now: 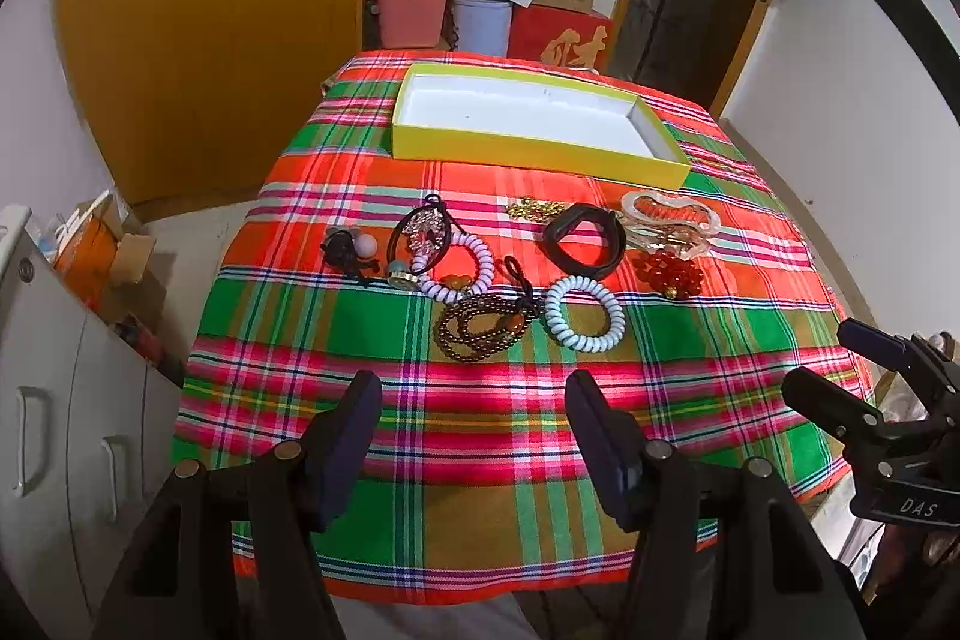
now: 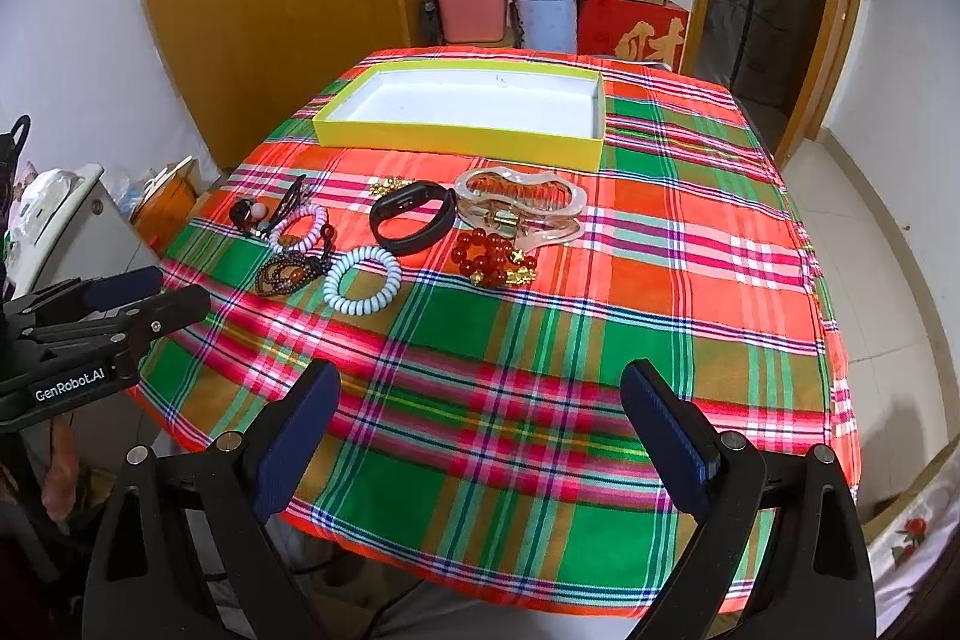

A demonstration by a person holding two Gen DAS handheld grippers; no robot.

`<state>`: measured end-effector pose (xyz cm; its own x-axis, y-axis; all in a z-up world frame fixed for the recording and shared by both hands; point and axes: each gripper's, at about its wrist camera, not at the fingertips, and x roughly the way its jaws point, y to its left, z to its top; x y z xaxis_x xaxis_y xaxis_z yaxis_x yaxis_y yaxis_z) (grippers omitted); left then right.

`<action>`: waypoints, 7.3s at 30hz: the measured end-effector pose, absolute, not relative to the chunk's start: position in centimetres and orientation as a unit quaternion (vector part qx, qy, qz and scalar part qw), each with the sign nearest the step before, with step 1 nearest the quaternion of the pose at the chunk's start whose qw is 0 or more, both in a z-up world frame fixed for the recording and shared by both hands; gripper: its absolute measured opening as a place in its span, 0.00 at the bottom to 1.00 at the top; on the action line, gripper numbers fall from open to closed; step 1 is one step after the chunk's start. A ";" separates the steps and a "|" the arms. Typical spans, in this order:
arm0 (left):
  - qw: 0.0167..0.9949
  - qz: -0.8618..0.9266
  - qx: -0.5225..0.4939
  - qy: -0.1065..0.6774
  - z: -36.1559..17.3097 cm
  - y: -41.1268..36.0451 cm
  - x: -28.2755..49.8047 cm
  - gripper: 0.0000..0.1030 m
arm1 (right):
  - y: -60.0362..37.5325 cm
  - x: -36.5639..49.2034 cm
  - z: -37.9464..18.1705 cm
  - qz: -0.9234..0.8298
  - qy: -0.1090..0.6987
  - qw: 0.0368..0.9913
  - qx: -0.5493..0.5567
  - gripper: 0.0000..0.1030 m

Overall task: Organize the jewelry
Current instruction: 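Grasp the pink claw clip with the right tool while the left tool grasps the small dark ornament, then release the claw clip into the yellow tray while the left tool drops the ornament there, then move both tools back over the remaining jewelry, then grasp the black hair tie with the left tool while the right tool grasps the red bead bracelet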

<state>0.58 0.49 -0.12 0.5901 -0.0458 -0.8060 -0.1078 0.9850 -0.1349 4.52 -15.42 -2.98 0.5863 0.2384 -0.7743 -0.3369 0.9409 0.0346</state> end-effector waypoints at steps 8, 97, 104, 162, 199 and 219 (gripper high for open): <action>0.884 0.021 -0.098 0.457 -1.1 1.5 1.4 0.61 | -14.9 5.9 -3.7 0.171 0.433 0.883 -0.059 0.92; 0.913 0.027 -0.130 0.385 3.3 7.9 8.4 0.16 | -17.8 17.9 -1.2 0.176 0.447 0.876 -0.042 0.10; 0.920 -0.006 -0.118 0.374 5.0 6.6 11.0 0.16 | -17.1 19.6 -0.2 0.177 0.437 0.881 -0.040 0.10; 0.904 -0.001 -0.093 0.418 0.7 6.3 16.7 0.40 | -15.5 21.7 -2.2 0.165 0.435 0.884 -0.041 0.36; 0.893 -0.012 -0.099 0.439 0.1 4.3 5.8 0.40 | -16.3 12.3 -4.6 0.202 0.473 0.858 -0.017 0.40; 0.885 -0.040 -0.078 0.457 -4.2 3.4 10.0 0.39 | -14.9 15.6 -8.2 0.205 0.496 0.843 -0.042 0.41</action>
